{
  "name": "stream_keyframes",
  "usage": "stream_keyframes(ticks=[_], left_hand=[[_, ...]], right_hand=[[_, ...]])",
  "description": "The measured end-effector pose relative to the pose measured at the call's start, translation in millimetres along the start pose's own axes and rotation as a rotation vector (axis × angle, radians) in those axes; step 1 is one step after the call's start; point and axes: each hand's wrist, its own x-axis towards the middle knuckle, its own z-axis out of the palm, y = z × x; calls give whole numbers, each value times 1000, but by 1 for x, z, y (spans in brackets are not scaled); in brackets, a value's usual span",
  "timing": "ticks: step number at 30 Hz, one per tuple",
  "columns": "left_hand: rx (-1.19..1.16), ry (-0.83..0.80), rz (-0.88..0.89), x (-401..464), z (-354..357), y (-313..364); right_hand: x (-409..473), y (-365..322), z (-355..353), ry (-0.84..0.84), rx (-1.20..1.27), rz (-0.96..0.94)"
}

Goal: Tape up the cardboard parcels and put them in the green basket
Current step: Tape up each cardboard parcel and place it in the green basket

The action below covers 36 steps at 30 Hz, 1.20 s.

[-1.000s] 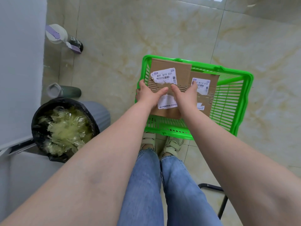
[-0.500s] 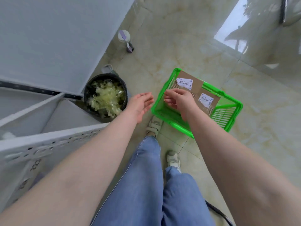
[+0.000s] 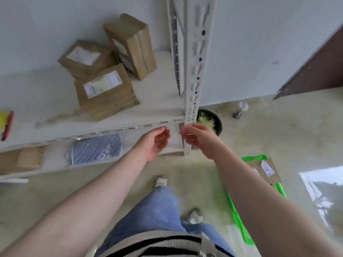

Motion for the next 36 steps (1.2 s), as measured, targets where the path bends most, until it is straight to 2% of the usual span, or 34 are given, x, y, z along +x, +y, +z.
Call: stream_keyframes(ticks=[3, 5, 8, 11, 14, 16, 18, 21, 23, 26, 28, 31, 34, 36], left_hand=[[-140, 90, 137, -23, -39, 49], [-199, 206, 304, -30, -63, 83], [-156, 491, 568, -32, -104, 137], [-123, 635, 599, -15, -144, 183], [41, 616, 311, 8, -172, 220], [190, 513, 140, 21, -184, 237], [341, 380, 56, 28, -190, 247], [372, 230, -3, 31, -192, 253], [342, 236, -4, 34, -191, 251], [371, 275, 163, 33, -199, 247], [362, 251, 322, 26, -217, 253], [455, 203, 586, 13, -266, 278], [552, 144, 758, -12, -331, 307], [623, 86, 786, -35, -372, 317]], right_hand=[[19, -41, 67, -66, -90, -61], [36, -65, 106, -42, -138, -103], [68, -93, 156, 109, -206, -189], [106, -111, 198, 286, -249, -219], [140, -114, 230, 436, -273, -143], [157, -105, 247, 499, -305, -77], [166, -94, 259, 549, -325, -26], [165, -82, 274, 659, -293, -30], [155, -78, 282, 759, -250, -73], [132, -78, 296, 818, -262, -167], [118, -83, 310, 781, -294, -218], [106, -90, 340, 571, -241, -201], [110, -90, 367, 337, -21, -52], [114, -82, 393, 105, 77, 104]])
